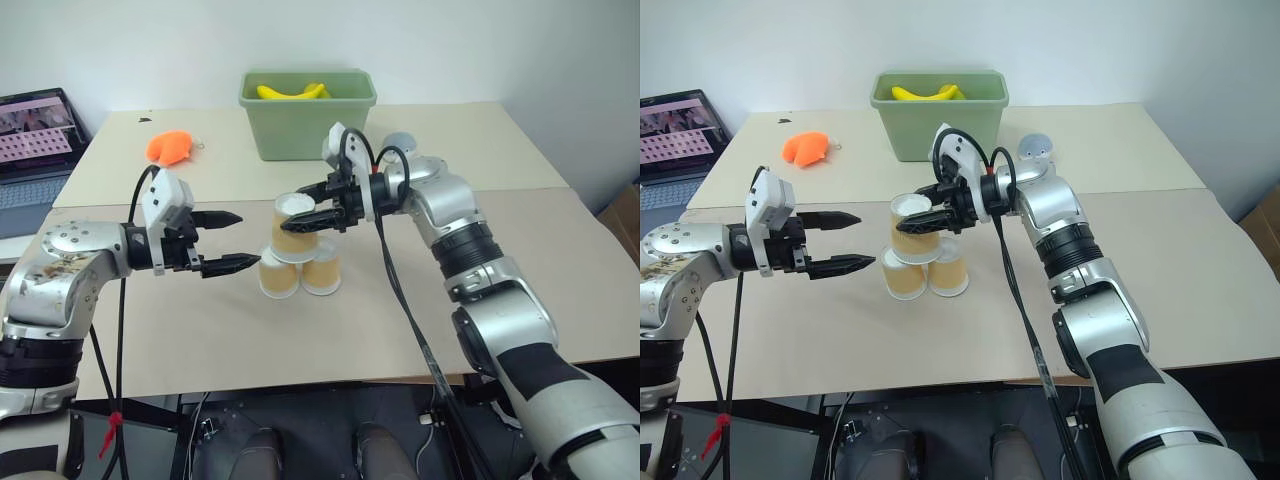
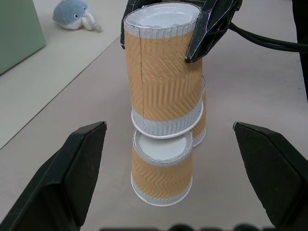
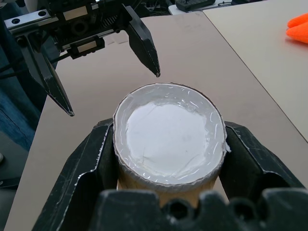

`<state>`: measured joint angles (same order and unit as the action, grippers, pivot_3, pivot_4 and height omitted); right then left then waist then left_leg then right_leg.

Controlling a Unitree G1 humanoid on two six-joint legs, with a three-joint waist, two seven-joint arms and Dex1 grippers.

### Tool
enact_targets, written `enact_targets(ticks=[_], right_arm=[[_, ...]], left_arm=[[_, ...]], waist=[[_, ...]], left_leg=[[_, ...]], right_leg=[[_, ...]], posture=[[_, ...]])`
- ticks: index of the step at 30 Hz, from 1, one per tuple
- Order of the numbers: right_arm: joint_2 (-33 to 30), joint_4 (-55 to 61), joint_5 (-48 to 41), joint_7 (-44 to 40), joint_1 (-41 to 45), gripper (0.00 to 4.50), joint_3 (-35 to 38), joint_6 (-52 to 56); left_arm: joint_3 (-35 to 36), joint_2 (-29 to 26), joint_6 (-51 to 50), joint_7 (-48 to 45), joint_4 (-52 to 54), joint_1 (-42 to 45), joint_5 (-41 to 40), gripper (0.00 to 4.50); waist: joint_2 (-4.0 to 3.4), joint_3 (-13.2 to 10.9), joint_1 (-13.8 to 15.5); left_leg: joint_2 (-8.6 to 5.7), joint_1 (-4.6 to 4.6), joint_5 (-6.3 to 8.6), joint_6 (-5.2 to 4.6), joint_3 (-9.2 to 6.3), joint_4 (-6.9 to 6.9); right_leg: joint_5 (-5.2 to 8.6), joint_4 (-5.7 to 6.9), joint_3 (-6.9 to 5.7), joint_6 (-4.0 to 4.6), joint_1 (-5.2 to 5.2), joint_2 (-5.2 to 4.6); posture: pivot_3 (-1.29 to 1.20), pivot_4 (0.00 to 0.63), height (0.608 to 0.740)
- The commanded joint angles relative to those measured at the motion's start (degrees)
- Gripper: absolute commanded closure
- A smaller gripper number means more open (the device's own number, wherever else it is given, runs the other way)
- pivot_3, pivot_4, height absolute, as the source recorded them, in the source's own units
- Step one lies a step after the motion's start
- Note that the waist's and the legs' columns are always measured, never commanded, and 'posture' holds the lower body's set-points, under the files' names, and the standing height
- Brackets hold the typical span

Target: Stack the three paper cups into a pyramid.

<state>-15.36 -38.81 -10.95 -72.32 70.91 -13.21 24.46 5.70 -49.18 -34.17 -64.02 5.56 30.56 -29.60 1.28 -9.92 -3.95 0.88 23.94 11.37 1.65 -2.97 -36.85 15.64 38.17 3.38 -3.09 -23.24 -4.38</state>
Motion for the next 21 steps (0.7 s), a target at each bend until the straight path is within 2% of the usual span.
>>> enact_targets(ticks=[1,10,16,21], right_arm=[[-0.1,-0.3,1.3,0.3,-0.5,0.01,-0.3,0.2],[-1.1,3.8,-0.4,-1.7,0.3,0.01,1.4,1.9],[-3.3,12.1,-4.1,-3.3,0.6,0.01,3.5,7.8],[-4.5,16.7,-7.3,-1.6,1.9,0.01,6.1,12.8]], left_arm=[[1.6,-1.0,0.0,-0.1,1.2,0.3,-0.8,0.0],[1.4,-0.8,0.3,-0.1,0.6,0.8,-0.6,0.0],[1.2,-0.5,0.5,0.1,0.3,1.3,-0.4,0.0],[1.4,-0.2,0.3,0.6,0.5,1.3,-0.6,0.0]], waist=[[0.0,0.0,0.0],[-0.01,0.0,0.0],[-0.01,0.0,0.1],[-0.01,0.0,0.0]], left_leg=[[0.0,0.0,0.0,0.0,0.0,0.0],[0.01,0.17,0.0,0.01,-0.01,0.01],[0.0,0.18,0.0,0.01,-0.01,0.01],[0.0,0.19,0.0,0.0,-0.01,0.01]], right_leg=[[0.0,0.01,0.0,0.0,0.0,0.0],[0.0,0.21,0.0,0.0,-0.14,0.01],[0.0,0.21,0.0,0.0,-0.14,0.0],[0.0,0.22,0.0,0.0,-0.16,0.0]], posture=[[0.0,0.15,0.732],[0.0,0.15,0.732],[0.0,0.15,0.732],[0.0,0.15,0.732]])
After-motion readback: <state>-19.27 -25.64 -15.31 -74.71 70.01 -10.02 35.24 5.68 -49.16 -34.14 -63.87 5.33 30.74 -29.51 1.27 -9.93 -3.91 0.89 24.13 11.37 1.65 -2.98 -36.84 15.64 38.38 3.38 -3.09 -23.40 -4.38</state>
